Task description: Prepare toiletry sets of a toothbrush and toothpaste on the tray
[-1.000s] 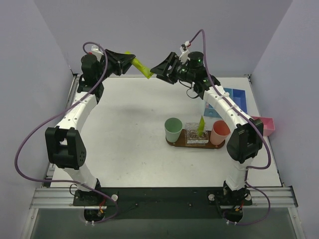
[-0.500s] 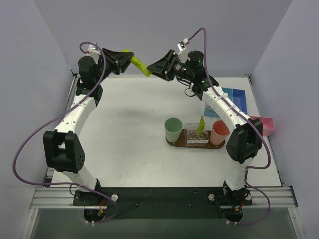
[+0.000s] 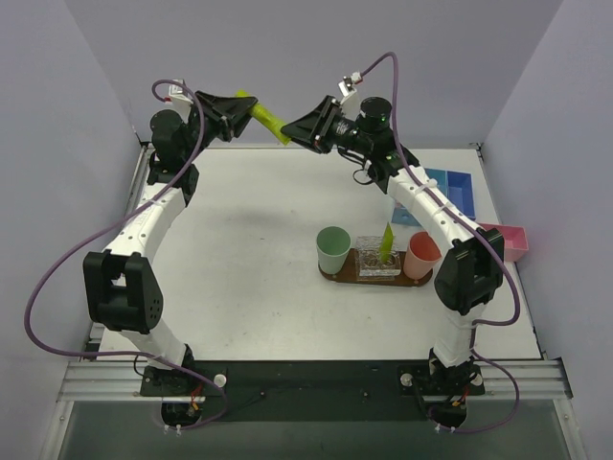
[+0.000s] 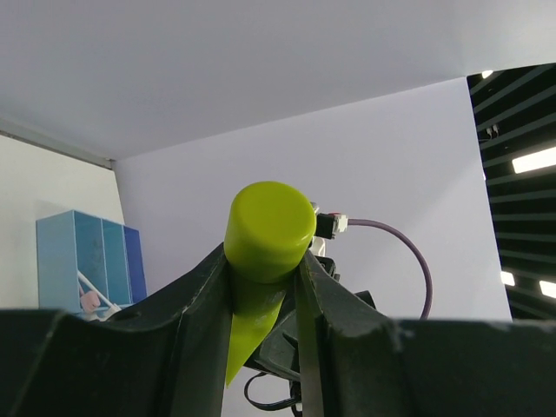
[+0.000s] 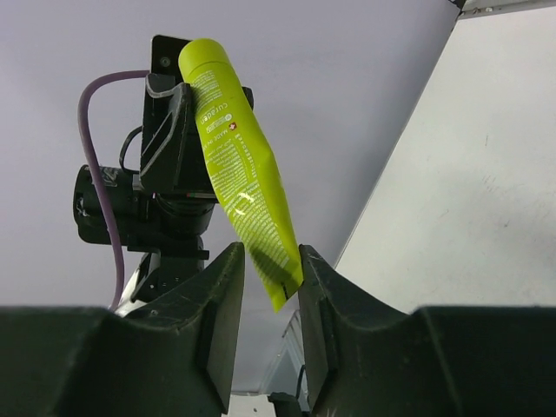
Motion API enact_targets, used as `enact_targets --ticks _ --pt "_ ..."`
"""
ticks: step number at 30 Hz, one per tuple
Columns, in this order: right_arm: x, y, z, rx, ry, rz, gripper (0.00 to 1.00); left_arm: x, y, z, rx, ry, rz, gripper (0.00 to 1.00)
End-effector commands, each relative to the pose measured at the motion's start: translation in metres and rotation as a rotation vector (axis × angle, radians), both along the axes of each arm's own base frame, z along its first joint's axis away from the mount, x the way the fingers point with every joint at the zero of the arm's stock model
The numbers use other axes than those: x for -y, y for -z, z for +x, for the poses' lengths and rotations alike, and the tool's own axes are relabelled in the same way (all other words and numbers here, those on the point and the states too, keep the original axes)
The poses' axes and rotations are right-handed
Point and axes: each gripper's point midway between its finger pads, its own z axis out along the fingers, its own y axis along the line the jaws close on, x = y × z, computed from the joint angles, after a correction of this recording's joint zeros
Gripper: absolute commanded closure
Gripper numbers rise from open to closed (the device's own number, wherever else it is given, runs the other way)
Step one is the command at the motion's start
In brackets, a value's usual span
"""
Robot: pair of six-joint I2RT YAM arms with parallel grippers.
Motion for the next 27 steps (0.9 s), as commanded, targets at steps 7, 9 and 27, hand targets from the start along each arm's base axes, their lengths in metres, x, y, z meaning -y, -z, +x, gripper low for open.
enact_targets --ticks 7,9,27 --pt "-0.002 -0.045 -0.004 0.139 -0.028 0.099 1.0 0.007 -0.036 -0.025 0.13 0.033 -0.025 1.0" --pt "0.002 -0.047 -0.002 0.151 -0.011 0.101 1.0 0.006 -0.031 -0.023 0.116 0.033 -0.018 1.0" --pt "0.113 -0.031 -0.057 0.082 0.169 -0.302 1.0 -0.063 0.031 0.003 0.058 -0.143 0.447 0.32"
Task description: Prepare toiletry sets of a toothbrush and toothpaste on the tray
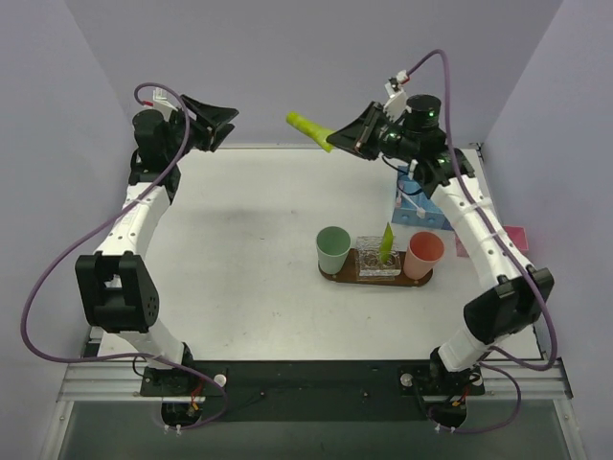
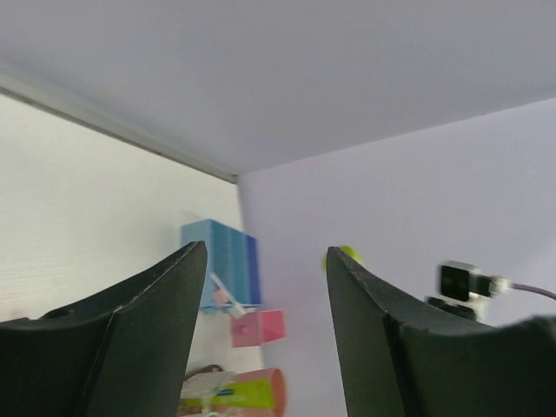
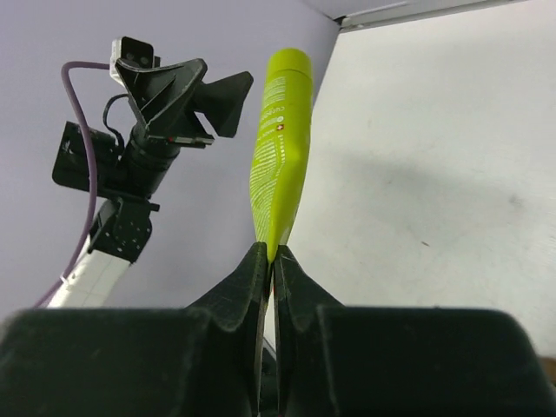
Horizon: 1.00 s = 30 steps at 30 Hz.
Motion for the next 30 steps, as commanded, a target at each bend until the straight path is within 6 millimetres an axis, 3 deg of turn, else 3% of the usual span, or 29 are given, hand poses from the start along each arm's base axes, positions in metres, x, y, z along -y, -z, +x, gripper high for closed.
enact_targets --ticks 1,4,9,10,12,14,15,16,17,21,24,30 --pt "0.049 -0.03 -0.05 0.05 0.044 -0.157 1.0 -0.021 0.0 -0.016 0.021 -0.04 0.284 0.32" --pt "0.072 -0.023 -0.068 -0.024 0.091 -0.237 1.0 -0.036 0.022 -0.017 -0.009 -0.079 0.445 0.32" --pt "0.089 -0.016 -0.104 -0.137 0.078 -0.334 1.0 -0.058 0.055 -0.019 -0.068 -0.139 0.659 0.32" --pt "0.095 -0.003 -0.116 -0.215 0.07 -0.375 1.0 -0.058 0.062 -0.022 -0.092 -0.135 0.688 0.32" --pt "0.103 -0.002 -0.126 -0.234 0.063 -0.427 1.0 -0.061 0.067 -0.026 -0.091 -0.137 0.752 0.32" --pt "0.117 0.018 -0.141 -0.315 0.046 -0.539 1.0 -0.062 0.072 -0.03 -0.099 -0.138 0.795 0.32" --pt "0.122 0.014 -0.143 -0.305 0.045 -0.567 1.0 -0.064 0.078 -0.033 -0.113 -0.139 0.805 0.32" --pt "0.132 0.029 -0.147 -0.384 0.046 -0.64 1.0 -0.064 0.08 -0.034 -0.119 -0.142 0.811 0.32" --pt "0.136 0.032 -0.148 -0.398 0.041 -0.674 1.0 -0.065 0.083 -0.036 -0.128 -0.138 0.813 0.32" --pt "0.142 0.04 -0.139 -0.438 0.005 -0.755 1.0 -0.065 0.088 -0.04 -0.14 -0.131 0.821 0.32" --pt "0.145 0.041 -0.144 -0.462 -0.003 -0.771 1.0 -0.067 0.086 -0.04 -0.13 -0.135 0.837 0.32" --pt "0.162 0.069 -0.163 -0.549 -0.018 -0.868 1.0 -0.071 0.088 -0.044 -0.145 -0.145 0.857 0.32"
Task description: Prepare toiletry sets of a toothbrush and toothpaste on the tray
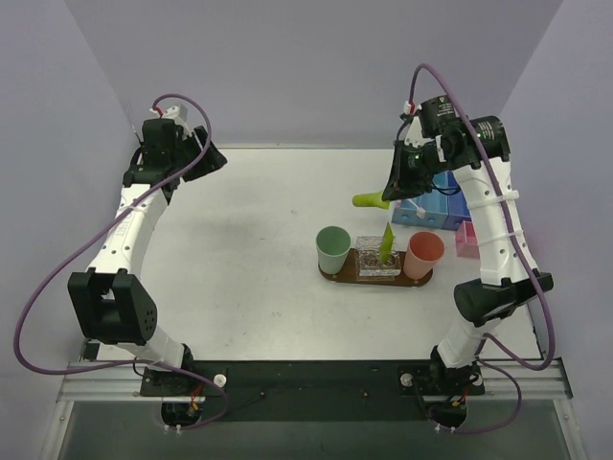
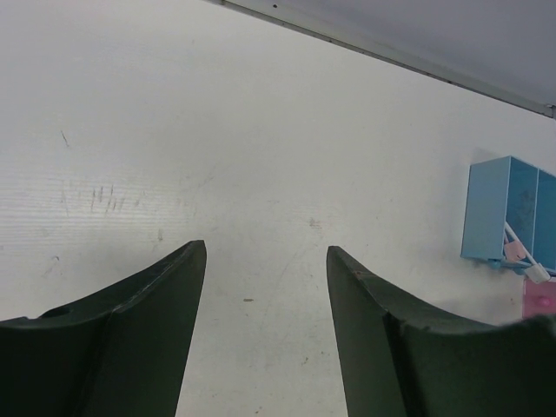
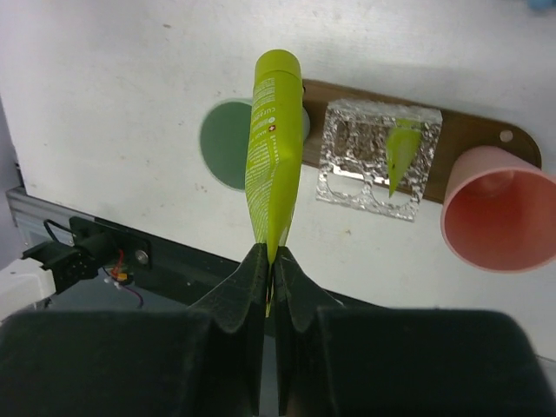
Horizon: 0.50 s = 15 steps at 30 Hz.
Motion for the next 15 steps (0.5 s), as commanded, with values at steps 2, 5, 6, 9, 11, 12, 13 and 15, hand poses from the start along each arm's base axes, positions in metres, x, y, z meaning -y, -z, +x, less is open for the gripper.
enact_targets --ticks 2,5,6,9,11,12,13,15 --pt "0.032 0.023 -0.068 -0.217 -0.01 -0.133 1.0 -0.007 -0.018 -0.007 0.048 -0.012 0.036 0.32" --pt "0.035 0.03 -0.072 -0.247 -0.014 -0.148 1.0 -0.007 -0.023 -0.007 0.06 -0.012 0.045 0.32" --pt "0.035 0.035 -0.075 -0.267 -0.017 -0.155 1.0 -0.008 -0.025 -0.008 0.062 -0.013 0.049 0.32" --pt "0.036 0.044 -0.081 -0.303 -0.031 -0.173 1.0 -0.01 -0.026 -0.01 0.066 -0.019 0.062 0.32" --pt "0.036 0.048 -0.083 -0.32 -0.037 -0.18 1.0 -0.012 -0.027 -0.012 0.069 -0.021 0.068 0.32" --pt "0.037 0.052 -0.085 -0.337 -0.037 -0.182 1.0 -0.012 -0.029 -0.013 0.074 -0.021 0.071 0.32" --pt "0.037 0.054 -0.086 -0.349 -0.04 -0.185 1.0 -0.012 -0.027 -0.014 0.07 -0.02 0.075 0.32" --pt "0.038 0.057 -0.088 -0.359 -0.044 -0.191 1.0 -0.013 -0.027 -0.016 0.069 -0.022 0.077 0.32"
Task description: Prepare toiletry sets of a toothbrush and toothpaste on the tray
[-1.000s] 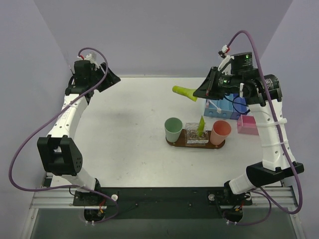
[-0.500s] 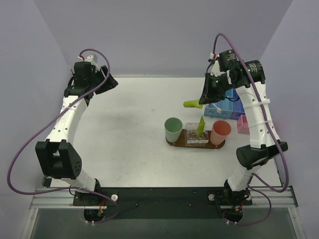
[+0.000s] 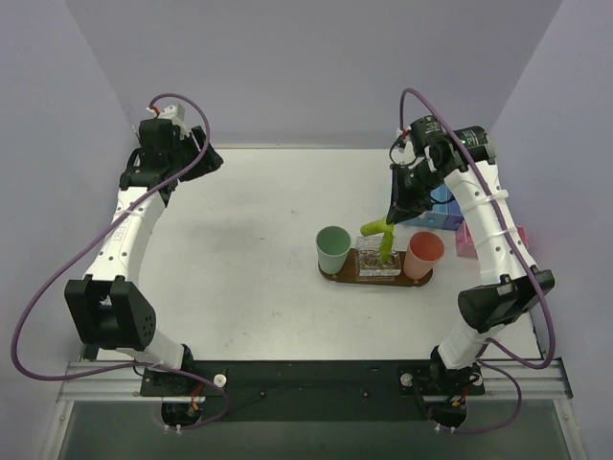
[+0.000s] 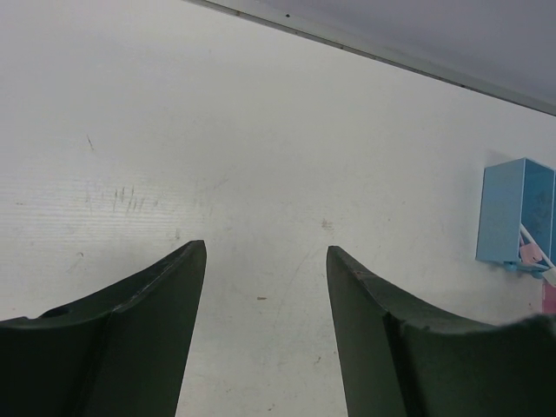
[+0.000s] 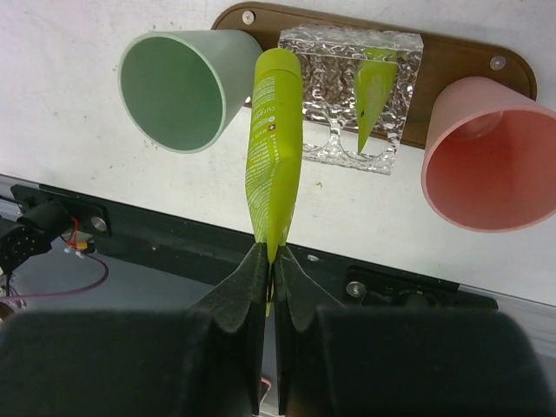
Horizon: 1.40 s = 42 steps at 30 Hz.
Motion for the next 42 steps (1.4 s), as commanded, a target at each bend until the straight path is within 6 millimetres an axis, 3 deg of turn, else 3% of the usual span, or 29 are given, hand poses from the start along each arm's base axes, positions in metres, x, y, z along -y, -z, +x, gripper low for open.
enact_targets --ticks 1,8,42 --pt "0.02 0.005 -0.058 -0.189 -0.018 -0.081 1.0 -0.005 -0.022 -0.01 0.061 -0.006 0.033 0.32" --pt "0.026 0.015 -0.065 -0.225 -0.012 -0.113 1.0 -0.005 -0.022 -0.013 0.062 -0.003 0.032 0.32" --pt "0.024 0.039 -0.054 -0.298 -0.053 -0.195 1.0 -0.006 -0.02 -0.017 0.059 -0.005 0.034 0.32"
